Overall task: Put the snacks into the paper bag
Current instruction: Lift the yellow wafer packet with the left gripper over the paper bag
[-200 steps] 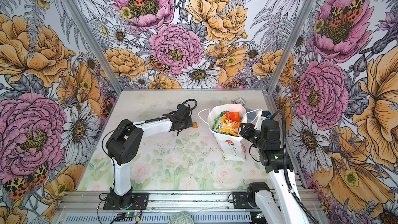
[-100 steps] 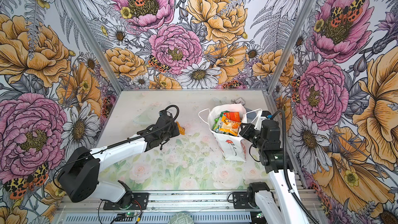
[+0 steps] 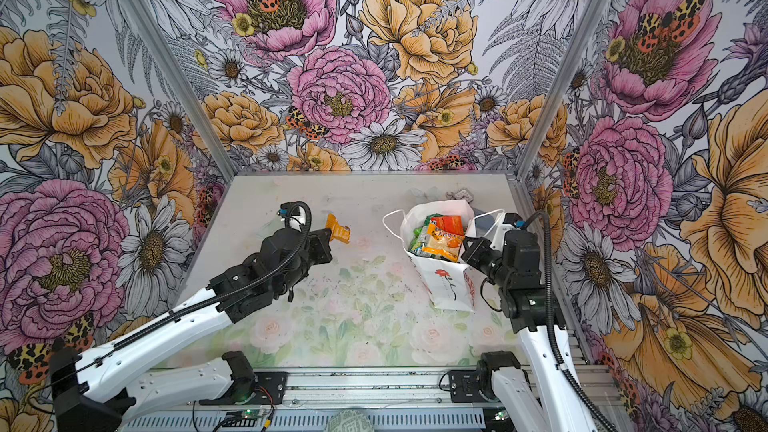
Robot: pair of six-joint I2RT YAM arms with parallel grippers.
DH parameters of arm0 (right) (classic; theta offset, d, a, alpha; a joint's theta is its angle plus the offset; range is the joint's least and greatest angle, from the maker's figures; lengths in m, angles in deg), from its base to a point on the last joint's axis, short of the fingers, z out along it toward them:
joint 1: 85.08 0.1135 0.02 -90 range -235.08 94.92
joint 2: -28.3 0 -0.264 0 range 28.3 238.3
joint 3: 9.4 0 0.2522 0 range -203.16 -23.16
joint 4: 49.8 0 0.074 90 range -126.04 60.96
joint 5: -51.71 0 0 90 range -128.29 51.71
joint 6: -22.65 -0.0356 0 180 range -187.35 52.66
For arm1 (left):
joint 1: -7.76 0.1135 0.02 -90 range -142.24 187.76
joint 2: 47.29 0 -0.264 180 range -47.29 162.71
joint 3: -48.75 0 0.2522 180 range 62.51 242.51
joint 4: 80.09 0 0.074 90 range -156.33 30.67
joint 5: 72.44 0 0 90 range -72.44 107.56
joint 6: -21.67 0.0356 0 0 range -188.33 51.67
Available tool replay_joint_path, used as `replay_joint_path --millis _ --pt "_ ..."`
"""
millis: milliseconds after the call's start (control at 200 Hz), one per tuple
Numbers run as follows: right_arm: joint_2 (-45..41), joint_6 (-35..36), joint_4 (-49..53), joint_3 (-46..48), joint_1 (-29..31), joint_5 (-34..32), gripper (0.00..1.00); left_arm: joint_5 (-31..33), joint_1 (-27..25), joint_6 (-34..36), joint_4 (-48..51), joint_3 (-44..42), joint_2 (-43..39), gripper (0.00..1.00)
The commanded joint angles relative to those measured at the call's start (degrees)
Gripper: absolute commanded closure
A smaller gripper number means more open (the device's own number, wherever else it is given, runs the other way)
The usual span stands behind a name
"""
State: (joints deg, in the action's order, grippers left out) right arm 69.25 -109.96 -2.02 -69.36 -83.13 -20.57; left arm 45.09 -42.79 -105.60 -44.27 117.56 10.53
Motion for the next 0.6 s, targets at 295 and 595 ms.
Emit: replay_joint_path --millis 295,595 --pt "-0.4 -0.2 1.1 -1.5 0.6 1.0 1.0 12.7 -12.5 13.8 4.2 19.0 2.7 1.0" --pt "-1.0 0.4 1.2 -0.5 0.6 1.3 1.0 11.1 -17.4 19.1 4.0 32.0 15.0 1.0"
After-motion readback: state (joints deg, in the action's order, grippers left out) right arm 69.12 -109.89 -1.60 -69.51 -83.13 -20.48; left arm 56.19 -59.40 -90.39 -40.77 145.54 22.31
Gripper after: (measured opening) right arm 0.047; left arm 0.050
